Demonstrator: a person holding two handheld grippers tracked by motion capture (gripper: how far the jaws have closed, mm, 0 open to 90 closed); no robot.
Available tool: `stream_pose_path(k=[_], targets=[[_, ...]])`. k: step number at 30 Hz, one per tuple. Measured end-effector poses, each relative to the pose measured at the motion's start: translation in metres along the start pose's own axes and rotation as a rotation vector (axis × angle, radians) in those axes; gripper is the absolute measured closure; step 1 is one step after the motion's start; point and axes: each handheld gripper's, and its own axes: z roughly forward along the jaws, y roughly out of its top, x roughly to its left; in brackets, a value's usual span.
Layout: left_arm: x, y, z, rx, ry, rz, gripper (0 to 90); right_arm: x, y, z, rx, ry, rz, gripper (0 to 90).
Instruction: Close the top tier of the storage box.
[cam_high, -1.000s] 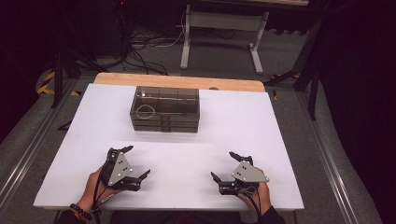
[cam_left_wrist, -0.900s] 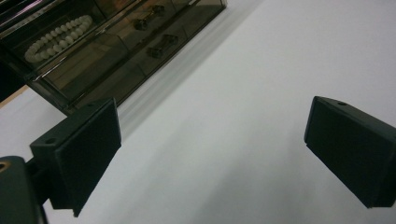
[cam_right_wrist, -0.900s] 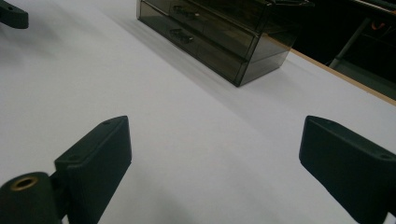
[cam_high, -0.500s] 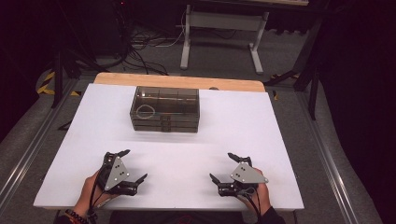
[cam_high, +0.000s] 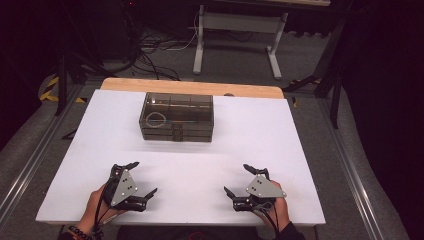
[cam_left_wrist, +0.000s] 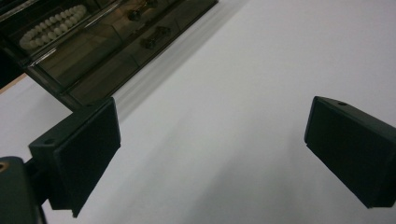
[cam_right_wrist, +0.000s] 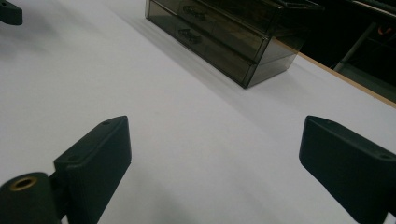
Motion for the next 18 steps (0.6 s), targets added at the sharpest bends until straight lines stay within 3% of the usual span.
stream_pose_path(k=[18], targets=[[0.0006,0.002,-0.0006,-0.01,-0.004,-0.006,4.7,0.0005,-0.0009,0.0012,0.008,0.007,-0.003,9.9]])
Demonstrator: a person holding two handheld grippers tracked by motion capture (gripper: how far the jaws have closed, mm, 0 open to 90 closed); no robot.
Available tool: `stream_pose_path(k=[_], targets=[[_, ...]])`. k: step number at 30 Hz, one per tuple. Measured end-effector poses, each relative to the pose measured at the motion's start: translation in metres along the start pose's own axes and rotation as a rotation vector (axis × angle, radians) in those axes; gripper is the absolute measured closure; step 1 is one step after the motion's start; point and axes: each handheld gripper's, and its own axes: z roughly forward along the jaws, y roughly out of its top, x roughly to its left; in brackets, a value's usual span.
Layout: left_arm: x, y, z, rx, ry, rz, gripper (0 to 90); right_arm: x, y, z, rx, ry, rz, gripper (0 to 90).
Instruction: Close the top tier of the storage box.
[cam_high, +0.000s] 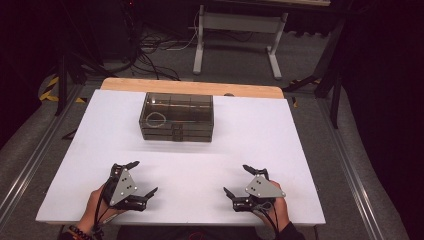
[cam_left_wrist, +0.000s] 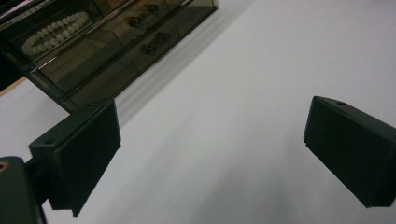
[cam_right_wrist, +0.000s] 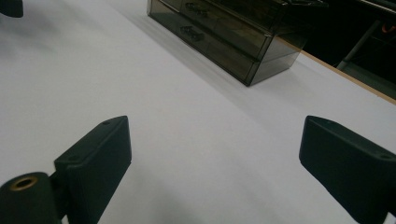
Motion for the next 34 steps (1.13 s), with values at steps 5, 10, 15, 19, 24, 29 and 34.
stream_pose_path(k=[5,10,15,19,24,29,34], targets=[[0.0008,0.0002,0.0002,-0.003,0.003,-0.005,4.7,0.0001,-0.0004,0.0009,0.004,0.0,0.0,9.9],[-0.0009,0.0012,0.0029,0.003,-0.005,0.002,4.6,-0.0008,-0.0014,0.0018,0.009,0.004,0.002,9.9],[-0.0018,0.001,0.0046,0.011,-0.003,0.006,4.6,-0.0012,-0.0015,0.0022,0.011,0.002,0.005,9.9],[-0.0018,0.0011,0.005,0.01,-0.006,0.006,4.6,-0.0019,-0.0017,0.0027,0.01,-0.002,0.004,9.9],[-0.0005,0.0018,0.0054,0.005,-0.004,0.009,4.6,-0.0029,-0.0021,0.003,0.008,-0.007,0.01,9.7],[0.0024,0.0015,0.007,0.002,-0.007,0.002,4.6,-0.0054,-0.0021,0.004,0.007,-0.013,0.022,9.5],[0.0049,0.0014,0.0057,-0.001,0.003,0.0,4.6,-0.0076,-0.0018,0.0044,0.001,-0.016,0.039,8.7]])
